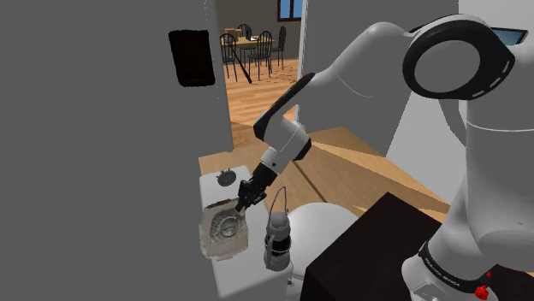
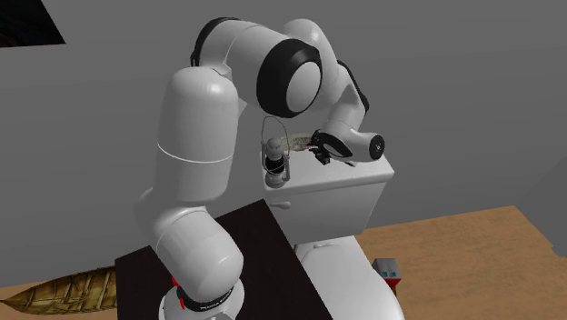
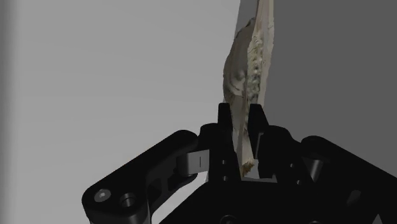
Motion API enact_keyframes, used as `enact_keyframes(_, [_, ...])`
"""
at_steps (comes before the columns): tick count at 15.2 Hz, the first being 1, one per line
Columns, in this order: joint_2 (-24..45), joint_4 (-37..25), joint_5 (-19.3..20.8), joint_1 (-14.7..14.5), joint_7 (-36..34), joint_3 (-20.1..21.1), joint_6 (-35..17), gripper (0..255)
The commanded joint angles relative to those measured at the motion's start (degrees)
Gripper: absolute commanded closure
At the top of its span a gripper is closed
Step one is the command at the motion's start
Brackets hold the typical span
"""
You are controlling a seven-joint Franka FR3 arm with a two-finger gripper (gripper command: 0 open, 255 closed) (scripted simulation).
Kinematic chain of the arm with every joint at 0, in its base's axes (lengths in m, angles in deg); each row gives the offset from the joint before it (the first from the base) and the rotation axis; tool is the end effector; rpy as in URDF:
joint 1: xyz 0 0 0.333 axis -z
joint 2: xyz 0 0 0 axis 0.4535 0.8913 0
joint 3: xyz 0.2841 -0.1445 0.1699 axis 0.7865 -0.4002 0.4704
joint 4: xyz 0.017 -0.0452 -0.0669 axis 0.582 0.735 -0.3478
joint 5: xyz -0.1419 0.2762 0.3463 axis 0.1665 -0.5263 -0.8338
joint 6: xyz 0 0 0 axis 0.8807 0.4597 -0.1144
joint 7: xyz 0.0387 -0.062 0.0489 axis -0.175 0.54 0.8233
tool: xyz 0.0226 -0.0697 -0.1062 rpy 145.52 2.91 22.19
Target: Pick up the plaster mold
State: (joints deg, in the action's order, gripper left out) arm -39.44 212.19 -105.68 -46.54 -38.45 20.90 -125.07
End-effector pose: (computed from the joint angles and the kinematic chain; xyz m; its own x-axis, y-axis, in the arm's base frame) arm 0.5575 0.2260 0.1625 0.9977 0.0307 -0.0607 -0.0303 -0.5983 -0.8007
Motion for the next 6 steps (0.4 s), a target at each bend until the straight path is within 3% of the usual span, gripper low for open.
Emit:
enact_keyframes(1, [-1.5, 0.3, 0.8, -0.1, -1.4, -0.1, 0.2, 255])
enact_keyframes(6, [-3.6, 0.9, 2.1, -0.2, -3.3, -0.4, 0.7, 255])
